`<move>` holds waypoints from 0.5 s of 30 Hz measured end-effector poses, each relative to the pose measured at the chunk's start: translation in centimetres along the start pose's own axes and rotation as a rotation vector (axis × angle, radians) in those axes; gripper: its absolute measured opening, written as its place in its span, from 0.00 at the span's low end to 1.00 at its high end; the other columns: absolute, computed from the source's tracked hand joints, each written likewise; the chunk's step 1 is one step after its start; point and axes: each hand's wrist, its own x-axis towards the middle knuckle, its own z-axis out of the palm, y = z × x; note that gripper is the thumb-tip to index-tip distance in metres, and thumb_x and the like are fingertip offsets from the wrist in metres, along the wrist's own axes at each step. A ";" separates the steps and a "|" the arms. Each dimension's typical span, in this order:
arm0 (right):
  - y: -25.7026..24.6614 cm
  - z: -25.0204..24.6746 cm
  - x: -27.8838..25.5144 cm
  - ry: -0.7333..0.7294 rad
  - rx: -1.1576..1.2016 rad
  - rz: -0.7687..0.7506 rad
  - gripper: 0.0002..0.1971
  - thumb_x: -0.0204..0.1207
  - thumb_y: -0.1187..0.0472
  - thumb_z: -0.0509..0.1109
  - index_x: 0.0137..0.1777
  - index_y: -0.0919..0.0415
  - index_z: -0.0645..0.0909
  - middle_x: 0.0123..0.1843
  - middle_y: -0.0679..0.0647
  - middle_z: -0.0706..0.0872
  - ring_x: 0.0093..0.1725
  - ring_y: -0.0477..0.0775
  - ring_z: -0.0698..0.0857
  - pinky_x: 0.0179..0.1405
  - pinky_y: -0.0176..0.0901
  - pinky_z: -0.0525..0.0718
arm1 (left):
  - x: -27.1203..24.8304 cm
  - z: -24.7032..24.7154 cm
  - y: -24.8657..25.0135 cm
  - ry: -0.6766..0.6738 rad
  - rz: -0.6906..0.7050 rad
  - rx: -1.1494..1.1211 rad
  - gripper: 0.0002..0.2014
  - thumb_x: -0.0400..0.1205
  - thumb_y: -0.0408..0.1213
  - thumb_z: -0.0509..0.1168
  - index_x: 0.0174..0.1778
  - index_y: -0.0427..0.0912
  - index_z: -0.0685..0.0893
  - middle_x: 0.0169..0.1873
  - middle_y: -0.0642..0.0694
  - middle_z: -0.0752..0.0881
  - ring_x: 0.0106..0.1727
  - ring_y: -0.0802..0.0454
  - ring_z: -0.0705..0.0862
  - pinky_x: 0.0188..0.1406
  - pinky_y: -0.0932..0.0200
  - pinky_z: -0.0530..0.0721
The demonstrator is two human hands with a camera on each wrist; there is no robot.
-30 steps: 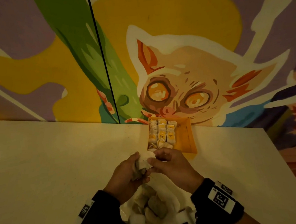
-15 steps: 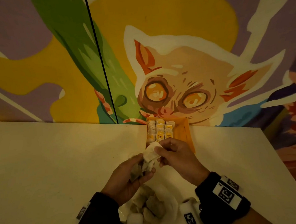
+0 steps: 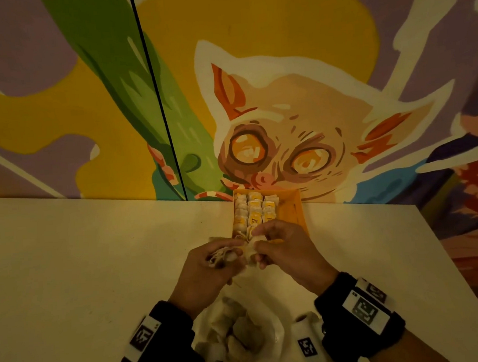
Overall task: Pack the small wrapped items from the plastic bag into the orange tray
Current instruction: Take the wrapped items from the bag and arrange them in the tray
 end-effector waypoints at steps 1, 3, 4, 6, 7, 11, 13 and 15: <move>0.0 0.2 0.0 -0.016 -0.003 0.024 0.08 0.74 0.77 0.69 0.49 0.67 0.84 0.38 0.61 0.86 0.27 0.52 0.86 0.27 0.40 0.84 | 0.1 0.2 -0.1 -0.042 0.033 0.032 0.15 0.73 0.25 0.76 0.53 0.43 0.91 0.42 0.50 0.89 0.35 0.54 0.85 0.30 0.62 0.81; 0.0 0.4 0.0 -0.048 0.022 0.076 0.06 0.76 0.76 0.69 0.47 0.68 0.85 0.31 0.61 0.87 0.28 0.55 0.86 0.28 0.41 0.86 | 0.1 0.8 -0.2 -0.101 0.082 0.095 0.17 0.71 0.26 0.78 0.54 0.44 0.90 0.42 0.55 0.90 0.37 0.60 0.87 0.33 0.68 0.81; 0.1 0.5 0.0 -0.061 0.043 0.098 0.05 0.76 0.76 0.69 0.46 0.68 0.85 0.30 0.60 0.87 0.28 0.56 0.85 0.29 0.41 0.86 | 0.1 1.0 -0.3 -0.115 0.105 0.132 0.16 0.70 0.27 0.79 0.52 0.45 0.90 0.41 0.56 0.90 0.38 0.61 0.87 0.36 0.69 0.82; 0.0 0.6 0.0 -0.076 0.083 0.135 0.04 0.77 0.74 0.69 0.45 0.68 0.85 0.30 0.60 0.87 0.29 0.55 0.86 0.31 0.41 0.86 | 0.1 1.4 -0.5 -0.109 0.136 0.193 0.13 0.71 0.29 0.78 0.48 0.47 0.90 0.39 0.56 0.90 0.36 0.63 0.86 0.36 0.70 0.81; -0.1 0.6 0.0 -0.088 0.110 0.154 0.03 0.77 0.73 0.69 0.46 0.69 0.85 0.32 0.61 0.88 0.30 0.54 0.87 0.33 0.40 0.87 | 0.2 1.5 -0.7 -0.093 0.130 0.204 0.11 0.73 0.29 0.77 0.47 0.47 0.91 0.38 0.56 0.89 0.34 0.63 0.85 0.34 0.68 0.80; -0.8 -0.2 -0.3 -0.193 0.125 0.220 0.09 0.76 0.69 0.73 0.56 0.65 0.83 0.43 0.63 0.87 0.34 0.53 0.86 0.34 0.41 0.86 | 0.4 1.3 -1.1 -0.072 -0.015 0.140 0.11 0.75 0.21 0.70 0.40 0.42 0.91 0.33 0.40 0.87 0.26 0.52 0.81 0.26 0.56 0.80; -0.6 -0.9 -0.1 -0.204 -0.147 0.137 0.16 0.71 0.65 0.78 0.58 0.54 0.84 0.49 0.56 0.85 0.33 0.49 0.84 0.30 0.40 0.83 | 0.4 1.0 -1.0 -0.087 -0.072 0.101 0.12 0.74 0.20 0.69 0.39 0.41 0.92 0.33 0.36 0.86 0.27 0.47 0.79 0.28 0.53 0.79; -0.4 -1.4 0.2 -0.203 -0.395 0.006 0.14 0.70 0.60 0.80 0.55 0.48 0.86 0.52 0.49 0.83 0.35 0.42 0.82 0.31 0.33 0.79 | 0.4 0.9 -0.9 -0.120 -0.101 0.069 0.12 0.73 0.19 0.70 0.38 0.41 0.92 0.31 0.38 0.86 0.28 0.45 0.79 0.28 0.55 0.79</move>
